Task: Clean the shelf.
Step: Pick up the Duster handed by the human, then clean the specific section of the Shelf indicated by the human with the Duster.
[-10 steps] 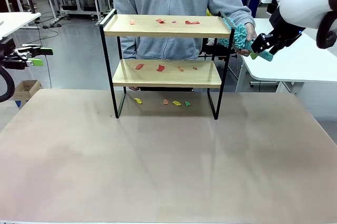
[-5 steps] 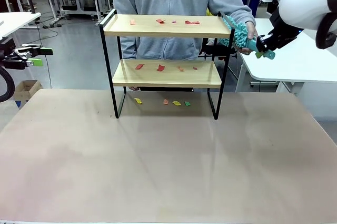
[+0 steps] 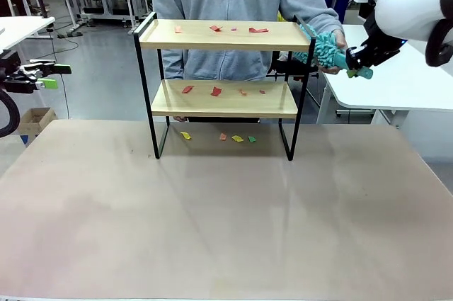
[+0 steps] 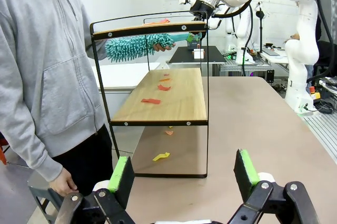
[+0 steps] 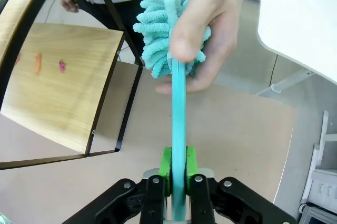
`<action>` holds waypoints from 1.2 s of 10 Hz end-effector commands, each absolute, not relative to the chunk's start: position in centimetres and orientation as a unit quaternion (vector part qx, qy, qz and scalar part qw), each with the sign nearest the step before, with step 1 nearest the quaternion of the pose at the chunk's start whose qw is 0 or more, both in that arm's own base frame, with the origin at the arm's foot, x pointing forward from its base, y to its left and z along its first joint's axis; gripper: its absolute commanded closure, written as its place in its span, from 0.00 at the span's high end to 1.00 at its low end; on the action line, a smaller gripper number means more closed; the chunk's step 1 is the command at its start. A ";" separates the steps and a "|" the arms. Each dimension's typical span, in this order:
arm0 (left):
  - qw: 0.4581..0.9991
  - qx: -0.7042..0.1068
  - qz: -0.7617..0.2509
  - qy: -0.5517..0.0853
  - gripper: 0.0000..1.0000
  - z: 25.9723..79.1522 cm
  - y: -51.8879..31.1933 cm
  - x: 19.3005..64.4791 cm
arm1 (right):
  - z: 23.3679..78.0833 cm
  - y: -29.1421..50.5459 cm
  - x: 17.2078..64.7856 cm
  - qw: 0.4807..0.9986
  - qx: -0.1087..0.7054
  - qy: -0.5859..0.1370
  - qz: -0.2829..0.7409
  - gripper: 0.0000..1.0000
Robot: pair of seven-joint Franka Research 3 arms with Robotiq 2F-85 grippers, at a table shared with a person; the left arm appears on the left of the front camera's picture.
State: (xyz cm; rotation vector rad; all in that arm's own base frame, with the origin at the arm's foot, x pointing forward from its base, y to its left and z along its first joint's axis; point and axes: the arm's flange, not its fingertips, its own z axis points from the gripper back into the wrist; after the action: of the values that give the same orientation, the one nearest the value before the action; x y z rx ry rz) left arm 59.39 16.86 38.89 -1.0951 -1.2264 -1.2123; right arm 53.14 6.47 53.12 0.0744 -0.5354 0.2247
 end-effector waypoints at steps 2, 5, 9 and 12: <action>0.519 -0.453 -0.514 -0.511 1.00 39.0 16.9 59.3 | 53.1 6.5 53.1 0.957 0.037 -0.264 0.111 0.00; 0.519 -0.453 -0.514 -0.511 1.00 39.0 16.9 59.3 | 53.1 6.5 53.1 0.957 0.037 -0.264 0.111 0.00; 0.519 -0.453 -0.514 -0.511 1.00 39.0 16.9 59.3 | 53.1 6.5 53.1 0.957 0.037 -0.264 0.111 0.00; 0.519 -0.453 -0.514 -0.511 1.00 39.0 16.9 59.3 | 53.1 6.5 53.1 0.957 0.037 -0.264 0.111 0.00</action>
State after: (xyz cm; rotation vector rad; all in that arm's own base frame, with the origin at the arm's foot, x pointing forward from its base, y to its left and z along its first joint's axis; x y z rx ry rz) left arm 59.39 16.86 38.89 -1.0951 -1.2264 -1.2123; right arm 53.08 6.75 52.95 0.0570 -0.5231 0.2121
